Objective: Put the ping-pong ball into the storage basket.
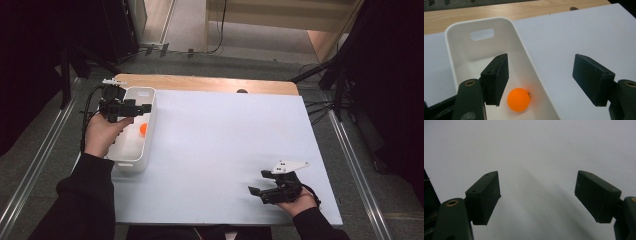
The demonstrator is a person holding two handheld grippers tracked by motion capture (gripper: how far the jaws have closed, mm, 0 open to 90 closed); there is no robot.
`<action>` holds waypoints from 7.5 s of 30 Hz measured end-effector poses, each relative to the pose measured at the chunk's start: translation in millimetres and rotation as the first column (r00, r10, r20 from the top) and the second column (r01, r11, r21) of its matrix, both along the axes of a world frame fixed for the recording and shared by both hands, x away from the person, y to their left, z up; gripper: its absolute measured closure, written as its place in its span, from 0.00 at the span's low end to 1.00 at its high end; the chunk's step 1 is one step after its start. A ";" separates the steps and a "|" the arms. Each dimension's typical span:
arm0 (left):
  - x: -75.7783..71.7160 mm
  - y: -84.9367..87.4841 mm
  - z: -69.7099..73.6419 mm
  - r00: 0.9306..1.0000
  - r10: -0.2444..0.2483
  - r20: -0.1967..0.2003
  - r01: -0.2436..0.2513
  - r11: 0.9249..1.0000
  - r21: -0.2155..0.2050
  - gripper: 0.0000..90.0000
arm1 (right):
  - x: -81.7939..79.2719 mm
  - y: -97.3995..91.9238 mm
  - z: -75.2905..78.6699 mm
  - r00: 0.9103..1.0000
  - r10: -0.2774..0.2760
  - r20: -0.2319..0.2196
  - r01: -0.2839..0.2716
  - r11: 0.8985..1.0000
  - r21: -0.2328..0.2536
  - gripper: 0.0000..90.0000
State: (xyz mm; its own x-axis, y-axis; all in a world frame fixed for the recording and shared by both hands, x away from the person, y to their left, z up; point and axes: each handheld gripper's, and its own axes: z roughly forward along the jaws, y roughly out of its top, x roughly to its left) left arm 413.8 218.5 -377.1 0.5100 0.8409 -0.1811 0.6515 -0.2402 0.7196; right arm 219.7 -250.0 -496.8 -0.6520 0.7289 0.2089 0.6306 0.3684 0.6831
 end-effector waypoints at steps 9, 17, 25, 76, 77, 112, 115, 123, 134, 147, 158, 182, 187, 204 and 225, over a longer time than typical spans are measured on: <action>-4.7 -10.1 3.6 0.998 -0.056 0.001 0.056 0.998 -0.008 0.33 | -1.5 -1.3 0.5 1.000 -0.005 0.003 0.005 1.000 0.000 0.21; -8.9 -17.6 2.7 0.995 -0.102 0.001 0.102 0.995 0.009 0.32 | -0.3 -1.0 0.5 1.000 -0.001 0.007 0.001 1.000 0.001 0.21; -11.5 -25.7 0.8 0.989 -0.145 0.001 0.145 0.989 0.003 0.30 | -0.3 -0.7 0.8 1.000 0.000 0.006 0.000 1.000 0.001 0.21; -41.1 -76.0 -16.6 0.935 -0.353 0.025 0.353 0.936 0.005 0.27 | -0.6 -1.3 1.2 1.000 0.001 0.005 -0.001 1.000 0.003 0.21; -41.8 -76.9 -16.8 0.934 -0.356 0.028 0.356 0.934 0.005 0.27 | -0.6 -1.2 1.2 1.000 0.000 0.005 0.000 1.000 0.004 0.21; -64.7 -88.2 -38.6 0.918 -0.396 0.005 0.396 0.918 -0.003 0.27 | -1.0 -1.4 1.6 1.000 -0.004 0.004 0.004 1.000 0.004 0.21; -67.4 -86.9 -40.4 0.918 -0.396 0.005 0.396 0.918 0.002 0.27 | -1.0 -1.5 1.5 1.000 -0.003 0.004 0.003 1.000 0.003 0.21; -76.4 -84.8 -46.0 0.914 -0.406 0.015 0.406 0.914 0.011 0.27 | -0.7 -1.4 1.4 1.000 -0.003 0.003 0.003 1.000 0.000 0.21; -89.5 -87.8 -56.8 0.893 -0.450 0.012 0.450 0.892 0.036 0.27 | -0.5 -1.6 1.3 1.000 -0.007 0.003 0.007 1.000 0.000 0.21; -97.9 -84.4 -64.6 0.866 -0.501 0.007 0.500 0.865 0.022 0.27 | -0.3 -2.1 1.3 1.000 -0.005 0.006 0.005 1.000 0.001 0.21; -106.1 -80.2 -71.1 0.849 -0.528 0.013 0.527 0.848 0.050 0.27 | 0.0 -1.9 1.3 1.000 -0.007 0.008 0.007 1.000 0.000 0.21; -121.0 -68.7 -78.8 0.806 -0.592 0.006 0.590 0.804 0.071 0.27 | 0.1 -2.3 1.0 1.000 -0.003 0.008 0.003 1.000 0.003 0.21; -122.8 -64.9 -80.7 0.805 -0.593 0.005 0.591 0.804 0.063 0.27 | 0.3 -2.1 0.9 1.000 -0.003 0.008 0.003 1.000 0.003 0.21; -132.9 -54.1 -87.5 0.782 -0.623 -0.015 0.622 0.778 0.093 0.27 | -0.1 -0.9 1.6 1.000 -0.004 0.005 0.004 1.000 0.006 0.21; -140.1 -38.6 -94.6 0.774 -0.631 -0.056 0.633 0.767 0.101 0.27 | -0.9 0.0 1.9 1.000 0.006 0.012 -0.006 1.000 -0.001 0.21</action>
State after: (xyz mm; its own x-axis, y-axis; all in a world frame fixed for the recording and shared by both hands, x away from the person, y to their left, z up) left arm 273.6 179.9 -471.7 0.9308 0.3441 -0.1237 0.3373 -0.6773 0.6539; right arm 218.8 -249.9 -494.9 -0.6591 0.7249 0.2004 0.6199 0.3728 0.6904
